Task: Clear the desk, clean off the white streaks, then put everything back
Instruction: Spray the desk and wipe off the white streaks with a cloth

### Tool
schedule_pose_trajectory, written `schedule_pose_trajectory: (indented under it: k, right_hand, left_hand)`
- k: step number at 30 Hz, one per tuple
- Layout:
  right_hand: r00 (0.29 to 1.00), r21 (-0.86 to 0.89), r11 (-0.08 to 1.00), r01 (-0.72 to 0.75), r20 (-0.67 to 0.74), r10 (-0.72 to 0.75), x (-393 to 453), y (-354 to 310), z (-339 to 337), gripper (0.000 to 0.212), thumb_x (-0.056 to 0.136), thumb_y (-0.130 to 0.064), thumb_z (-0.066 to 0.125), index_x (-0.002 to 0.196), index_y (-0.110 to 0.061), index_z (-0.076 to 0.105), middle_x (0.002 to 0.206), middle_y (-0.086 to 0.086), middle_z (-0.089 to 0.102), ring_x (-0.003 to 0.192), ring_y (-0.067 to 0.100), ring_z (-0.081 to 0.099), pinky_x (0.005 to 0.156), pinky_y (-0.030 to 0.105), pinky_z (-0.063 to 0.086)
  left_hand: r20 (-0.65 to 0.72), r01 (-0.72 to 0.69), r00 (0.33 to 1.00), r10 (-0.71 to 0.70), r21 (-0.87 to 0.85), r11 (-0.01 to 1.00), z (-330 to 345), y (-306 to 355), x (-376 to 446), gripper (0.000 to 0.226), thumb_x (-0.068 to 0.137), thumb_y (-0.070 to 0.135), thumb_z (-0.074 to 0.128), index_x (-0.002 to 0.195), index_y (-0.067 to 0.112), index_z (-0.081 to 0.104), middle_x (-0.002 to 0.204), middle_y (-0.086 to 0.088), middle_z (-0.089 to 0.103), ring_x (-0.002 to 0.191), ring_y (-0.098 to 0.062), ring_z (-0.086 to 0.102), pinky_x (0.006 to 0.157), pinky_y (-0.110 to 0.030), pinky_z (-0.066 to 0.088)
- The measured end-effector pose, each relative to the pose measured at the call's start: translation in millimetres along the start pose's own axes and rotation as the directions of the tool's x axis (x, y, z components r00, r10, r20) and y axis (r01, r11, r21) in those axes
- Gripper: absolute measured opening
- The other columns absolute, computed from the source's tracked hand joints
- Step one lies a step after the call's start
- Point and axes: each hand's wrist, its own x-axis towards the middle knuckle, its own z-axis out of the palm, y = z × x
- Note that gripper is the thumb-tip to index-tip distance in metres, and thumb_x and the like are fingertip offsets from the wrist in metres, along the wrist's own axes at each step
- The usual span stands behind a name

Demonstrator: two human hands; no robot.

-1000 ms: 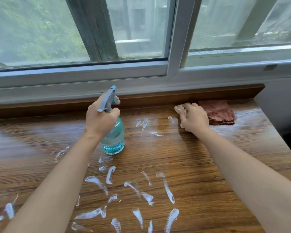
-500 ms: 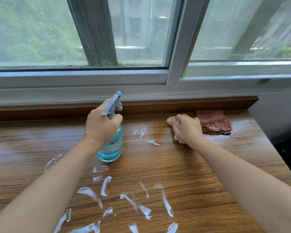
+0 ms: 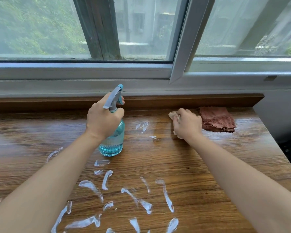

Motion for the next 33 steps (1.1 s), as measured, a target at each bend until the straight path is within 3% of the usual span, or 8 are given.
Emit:
schedule_pose_trajectory:
  k: [3,7,11,13,19,24,27,33]
  right_hand:
    - [0.984,0.161,0.974,0.157,0.053,-0.167,-32,-30,0,0.003,0.090,-0.031,0.057,0.088,-0.031,0.058,0.098,-0.007,0.066,0.094,0.025,0.064,0.080,0.039,0.043]
    - [0.763,0.207,0.801,0.561,0.246,-0.598,-75,-26,-13,0.006,0.091,-0.032,0.060,0.087,-0.028,0.059,0.083,-0.018,0.052,0.081,0.016,0.059,0.071,0.036,0.035]
    - [0.969,0.079,0.978,0.193,0.141,-0.202,-14,-19,-6,0.012,0.094,-0.035,0.057,0.094,-0.027,0.066,0.097,-0.007,0.065,0.093,0.024,0.064,0.084,0.039,0.037]
    - [0.993,0.105,0.991,0.086,0.074,-0.094,-10,-30,0,0.017,0.095,-0.035,0.058,0.100,-0.023,0.069,0.100,-0.002,0.067,0.094,0.027,0.064,0.084,0.040,0.042]
    - [0.777,0.200,0.820,0.536,0.263,-0.572,-84,-30,-13,0.008,0.093,-0.034,0.061,0.089,-0.026,0.061,0.084,-0.017,0.056,0.084,0.014,0.059,0.074,0.038,0.041]
    - [0.967,0.089,0.974,0.209,0.132,-0.220,-25,-46,5,0.018,0.097,-0.037,0.053,0.097,-0.025,0.066,0.097,-0.007,0.065,0.093,0.022,0.064,0.085,0.039,0.041]
    - [0.997,0.123,0.991,0.052,0.052,-0.059,-22,-65,16,0.022,0.097,-0.035,0.056,0.106,-0.021,0.069,0.104,0.000,0.068,0.097,0.027,0.063,0.083,0.040,0.043]
    - [0.900,0.068,0.906,0.418,0.101,-0.423,-47,-50,10,0.017,0.094,-0.038,0.056,0.093,-0.024,0.065,0.090,-0.007,0.064,0.086,0.024,0.062,0.076,0.039,0.041]
  left_hand:
    - [-0.007,0.014,1.000,-0.014,0.001,1.000,1,1,1,0.028,0.076,0.025,0.053,0.101,0.030,0.065,0.066,0.006,0.056,0.059,-0.020,0.050,0.065,-0.038,0.047]
    - [0.027,0.001,1.000,-0.001,0.026,1.000,0,3,2,0.028,0.076,0.026,0.053,0.101,0.031,0.064,0.066,0.003,0.057,0.060,-0.024,0.052,0.066,-0.040,0.050]
    - [0.059,0.009,0.998,-0.013,0.066,0.998,3,4,6,0.030,0.074,0.028,0.051,0.101,0.032,0.063,0.068,0.004,0.057,0.064,-0.029,0.054,0.068,-0.042,0.052]
    - [0.059,0.017,0.998,-0.021,0.083,0.996,4,5,7,0.030,0.072,0.030,0.050,0.100,0.032,0.062,0.071,0.004,0.061,0.067,-0.030,0.056,0.070,-0.042,0.052]
    - [0.084,0.035,0.995,-0.049,0.162,0.986,11,14,9,0.036,0.069,0.037,0.047,0.101,0.033,0.060,0.076,0.000,0.064,0.078,-0.038,0.060,0.076,-0.043,0.052]
    - [0.082,0.039,0.995,-0.052,0.151,0.988,10,15,8,0.036,0.070,0.037,0.047,0.102,0.032,0.062,0.078,0.000,0.066,0.079,-0.037,0.061,0.076,-0.043,0.052]
    - [0.062,0.045,0.997,-0.054,0.144,0.989,9,16,6,0.036,0.070,0.037,0.047,0.102,0.032,0.062,0.079,0.000,0.067,0.081,-0.037,0.061,0.077,-0.043,0.052]
    - [0.025,0.054,0.998,-0.056,0.069,0.996,5,7,4,0.029,0.071,0.032,0.049,0.098,0.031,0.060,0.075,0.003,0.066,0.072,-0.031,0.060,0.071,-0.039,0.050]
